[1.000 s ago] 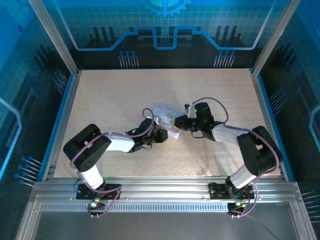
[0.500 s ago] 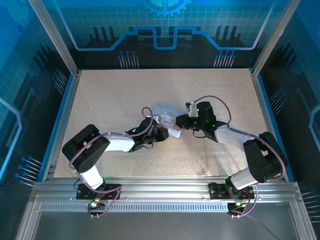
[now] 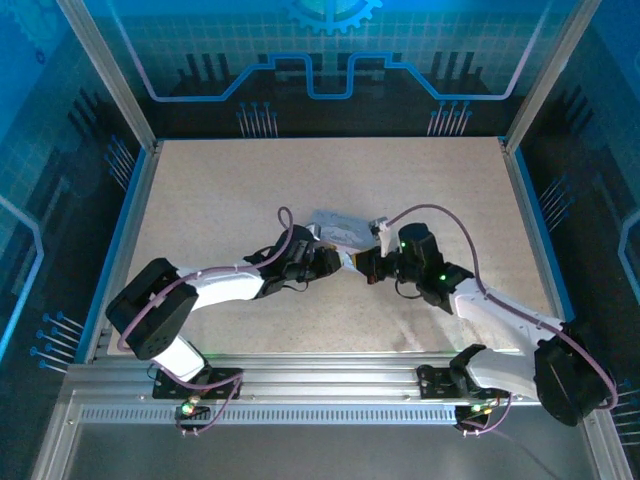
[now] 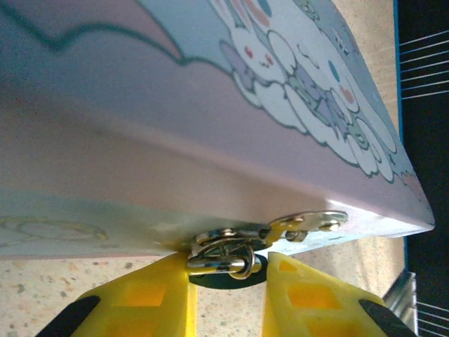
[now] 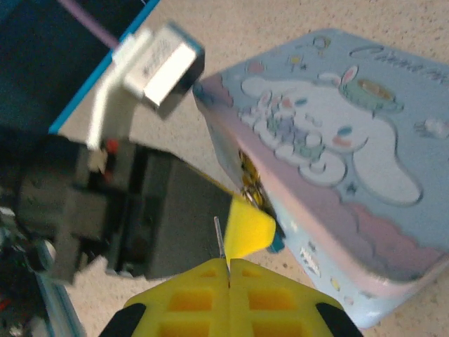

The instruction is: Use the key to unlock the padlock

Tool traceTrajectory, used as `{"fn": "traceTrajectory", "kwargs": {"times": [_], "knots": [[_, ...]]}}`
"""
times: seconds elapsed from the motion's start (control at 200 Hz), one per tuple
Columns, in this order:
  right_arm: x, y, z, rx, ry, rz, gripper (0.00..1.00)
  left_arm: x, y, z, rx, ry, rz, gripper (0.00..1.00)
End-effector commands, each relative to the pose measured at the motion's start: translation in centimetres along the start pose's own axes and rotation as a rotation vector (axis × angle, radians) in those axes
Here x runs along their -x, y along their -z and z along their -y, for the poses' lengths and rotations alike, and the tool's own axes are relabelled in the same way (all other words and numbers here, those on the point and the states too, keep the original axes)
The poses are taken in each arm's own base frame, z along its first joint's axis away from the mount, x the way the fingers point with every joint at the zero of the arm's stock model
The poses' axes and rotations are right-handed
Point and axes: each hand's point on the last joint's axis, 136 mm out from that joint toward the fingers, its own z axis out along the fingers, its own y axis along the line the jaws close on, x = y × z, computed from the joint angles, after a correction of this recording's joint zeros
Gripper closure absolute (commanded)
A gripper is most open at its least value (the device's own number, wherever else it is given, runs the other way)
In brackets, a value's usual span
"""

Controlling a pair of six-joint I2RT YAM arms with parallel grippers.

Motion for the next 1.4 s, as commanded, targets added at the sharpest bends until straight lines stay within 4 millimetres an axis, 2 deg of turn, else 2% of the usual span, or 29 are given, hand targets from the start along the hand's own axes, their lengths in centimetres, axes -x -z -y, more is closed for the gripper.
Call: {"fn": "traceTrajectory", "kwargs": {"times": [0.0, 0.21, 0.51, 0.54, 0.775, 1.396], "knots": [[-2.3, 0.0, 0.5, -0.030, 0.067, -0.035, 0.96, 0.8, 1.3, 3.4, -0.097, 0.056, -0.023, 0.77], [-4.6, -0.4, 0.7, -0.016, 0.098, -0.042, 0.96, 0.9, 1.8, 3.9, -0.121, 0.117, -0.036, 0.79], [-5.8, -0.8, 1.3, -0.020, 0.113, -0.030, 0.96, 1.0, 2.3, 4.2, -0.131, 0.159, -0.032, 0.79], [-5.2, -0.9, 1.1, -0.013, 0.122, -0.001, 0.96, 1.0, 2.3, 4.3, -0.132, 0.164, -0.031, 0.79], [-4.6, -1.4, 0.9, 0.001, 0.128, 0.033, 0.96, 1.0, 2.5, 4.5, -0.139, 0.169, -0.036, 0.79], [-3.7, -2.9, 1.0, 0.004, 0.136, 0.043, 0.96, 1.0, 2.5, 4.5, -0.146, 0.176, -0.033, 0.79]]}}
